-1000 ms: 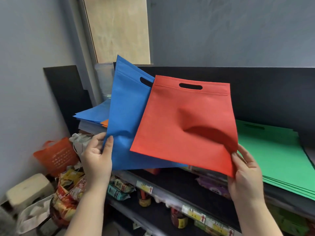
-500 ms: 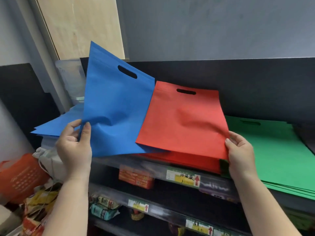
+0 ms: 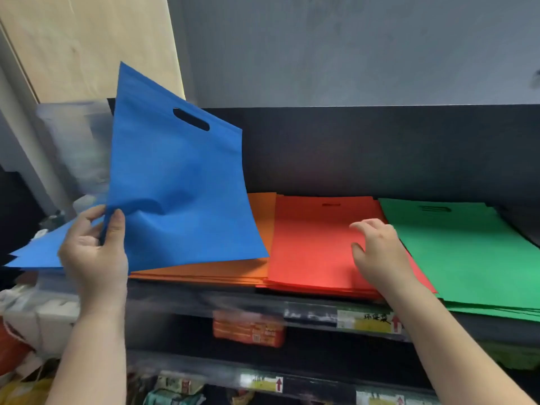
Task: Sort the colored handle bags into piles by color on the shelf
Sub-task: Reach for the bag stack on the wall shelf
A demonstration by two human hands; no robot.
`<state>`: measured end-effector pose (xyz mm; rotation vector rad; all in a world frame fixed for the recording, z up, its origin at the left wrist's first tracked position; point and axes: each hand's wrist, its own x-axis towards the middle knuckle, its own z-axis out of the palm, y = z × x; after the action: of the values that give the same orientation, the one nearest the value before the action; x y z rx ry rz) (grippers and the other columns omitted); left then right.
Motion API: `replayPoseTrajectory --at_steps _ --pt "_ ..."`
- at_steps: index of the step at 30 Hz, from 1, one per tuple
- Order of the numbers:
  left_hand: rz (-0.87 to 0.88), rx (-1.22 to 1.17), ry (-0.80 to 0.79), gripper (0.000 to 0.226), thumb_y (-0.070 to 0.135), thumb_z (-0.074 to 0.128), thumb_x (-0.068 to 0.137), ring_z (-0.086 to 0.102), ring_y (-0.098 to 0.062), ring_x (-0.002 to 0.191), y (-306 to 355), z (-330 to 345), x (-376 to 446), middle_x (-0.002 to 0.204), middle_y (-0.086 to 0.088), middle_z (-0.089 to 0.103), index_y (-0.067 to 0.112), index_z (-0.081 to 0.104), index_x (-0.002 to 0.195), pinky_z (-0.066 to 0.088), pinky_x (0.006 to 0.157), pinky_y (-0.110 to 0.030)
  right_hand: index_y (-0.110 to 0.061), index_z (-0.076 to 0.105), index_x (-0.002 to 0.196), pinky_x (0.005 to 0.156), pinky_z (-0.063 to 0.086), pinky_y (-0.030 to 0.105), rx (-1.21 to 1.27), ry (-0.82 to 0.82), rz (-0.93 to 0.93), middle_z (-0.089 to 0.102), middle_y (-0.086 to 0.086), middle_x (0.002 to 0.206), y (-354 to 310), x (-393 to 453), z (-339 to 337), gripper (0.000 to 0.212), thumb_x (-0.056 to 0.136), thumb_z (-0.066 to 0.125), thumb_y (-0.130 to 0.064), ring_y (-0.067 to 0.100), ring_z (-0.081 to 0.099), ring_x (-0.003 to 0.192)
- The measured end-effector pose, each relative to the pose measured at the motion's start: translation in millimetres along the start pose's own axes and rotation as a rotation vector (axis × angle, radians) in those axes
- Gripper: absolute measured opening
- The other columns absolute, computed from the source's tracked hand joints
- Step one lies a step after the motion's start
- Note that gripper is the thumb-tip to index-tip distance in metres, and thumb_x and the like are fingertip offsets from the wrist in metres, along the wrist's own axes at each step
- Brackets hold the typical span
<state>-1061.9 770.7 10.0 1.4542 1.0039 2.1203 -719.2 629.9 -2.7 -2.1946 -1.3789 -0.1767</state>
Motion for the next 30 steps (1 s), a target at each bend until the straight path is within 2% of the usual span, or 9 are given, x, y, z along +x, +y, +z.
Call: replayPoseTrajectory --at_steps 4,8,12,14,17,20,23,26,30 --pt "-0.020 -0.075 0.013 0.007 0.030 0.062 0.089 0.059 0.011 0.068 -17.3 -24.9 36.3 0.072 0.031 0.066 0.032 0.060 0.095 0.047 0.068 -0.011 -0.010 0.064 0.116 0.089 0.035 0.018 0.437 -0.065 -0.082 0.063 0.002 0.116 -90.7 17.8 25.7 0.027 0.091 0.061 -0.020 0.018 0.055 0.111" --pt "-0.058 -0.125 -0.004 0.012 0.015 0.059 0.093 0.061 0.009 0.068 -34.9 -56.0 74.7 0.070 0.026 0.068 0.027 0.058 0.095 0.048 0.066 -0.009 -0.007 0.054 0.129 0.096 0.049 0.040 0.893 -0.333 0.109 0.062 0.004 0.123 -178.3 32.3 64.2 0.047 0.093 0.058 -0.036 0.020 0.060 0.109" --pt "-0.092 -0.078 -0.029 0.010 0.023 0.062 0.091 0.064 0.003 0.074 -59.6 -94.9 117.6 0.074 0.023 0.070 0.032 0.062 0.090 0.050 0.069 -0.019 -0.010 0.063 0.114 0.073 0.051 0.028 1.045 -0.324 0.146 0.068 0.001 0.108 -244.5 39.5 98.9 0.025 0.091 0.063 -0.020 0.016 0.063 0.098" --pt "-0.131 -0.048 -0.066 0.006 0.028 0.063 0.090 0.066 0.000 0.080 -78.3 -114.4 138.6 0.079 0.020 0.072 0.034 0.064 0.090 0.050 0.072 -0.025 -0.017 0.064 0.101 0.066 0.050 0.024 1.031 -0.285 0.134 0.068 -0.001 0.103 -271.3 40.1 113.9 0.011 0.091 0.062 -0.013 0.013 0.064 0.094" --pt "-0.155 0.055 -0.140 0.005 0.027 0.063 0.091 0.066 0.000 0.081 -105.1 -134.0 166.2 0.083 0.016 0.072 0.032 0.063 0.092 0.051 0.070 -0.024 -0.023 0.060 0.089 0.067 0.053 0.027 0.922 -0.212 0.077 0.068 0.000 0.098 -303.1 39.5 131.9 0.014 0.090 0.062 -0.009 0.013 0.065 0.088" --pt "-0.109 0.200 -0.246 0.006 0.020 0.062 0.091 0.064 0.000 0.079 -130.7 -141.3 187.0 0.093 -0.001 0.070 0.019 0.060 0.097 0.052 0.068 -0.018 -0.015 0.063 0.104 0.074 0.050 0.028 0.670 -0.118 0.010 0.066 0.000 0.097 -321.3 39.2 149.3 0.016 0.089 0.063 -0.012 0.016 0.061 0.090" --pt "-0.125 0.376 -0.345 0.006 0.016 0.062 0.091 0.062 -0.008 0.076 -152.5 -137.0 198.7 0.092 -0.005 0.067 0.014 0.061 0.096 0.046 0.059 -0.014 -0.011 0.062 0.114 0.073 0.043 0.026 0.453 -0.082 -0.040 0.061 -0.002 0.096 -329.5 39.3 164.9 0.025 0.089 0.062 -0.015 0.016 0.055 0.089" --pt "-0.201 0.662 -0.488 0.025 0.020 0.063 0.090 0.061 -0.029 0.095 -170.3 -129.0 202.1 0.103 -0.014 0.067 0.003 0.062 0.108 0.044 0.073 -0.030 -0.008 0.060 0.116 0.077 0.044 0.029 0.230 -0.168 -0.049 0.062 0.004 0.103 -331.5 40.5 174.7 0.026 0.090 0.059 -0.014 0.024 0.055 0.096" --pt "-0.177 1.077 -0.737 0.045 0.037 0.058 0.091 0.048 -0.032 0.117 -170.4 -121.6 197.4 0.125 -0.013 0.056 0.009 0.052 0.125 0.042 0.091 -0.040 -0.008 0.056 0.119 0.085 0.047 0.036 0.021 -0.272 -0.018 0.059 0.010 0.122 -329.3 43.9 173.6 0.031 0.091 0.056 -0.021 0.031 0.054 0.111"
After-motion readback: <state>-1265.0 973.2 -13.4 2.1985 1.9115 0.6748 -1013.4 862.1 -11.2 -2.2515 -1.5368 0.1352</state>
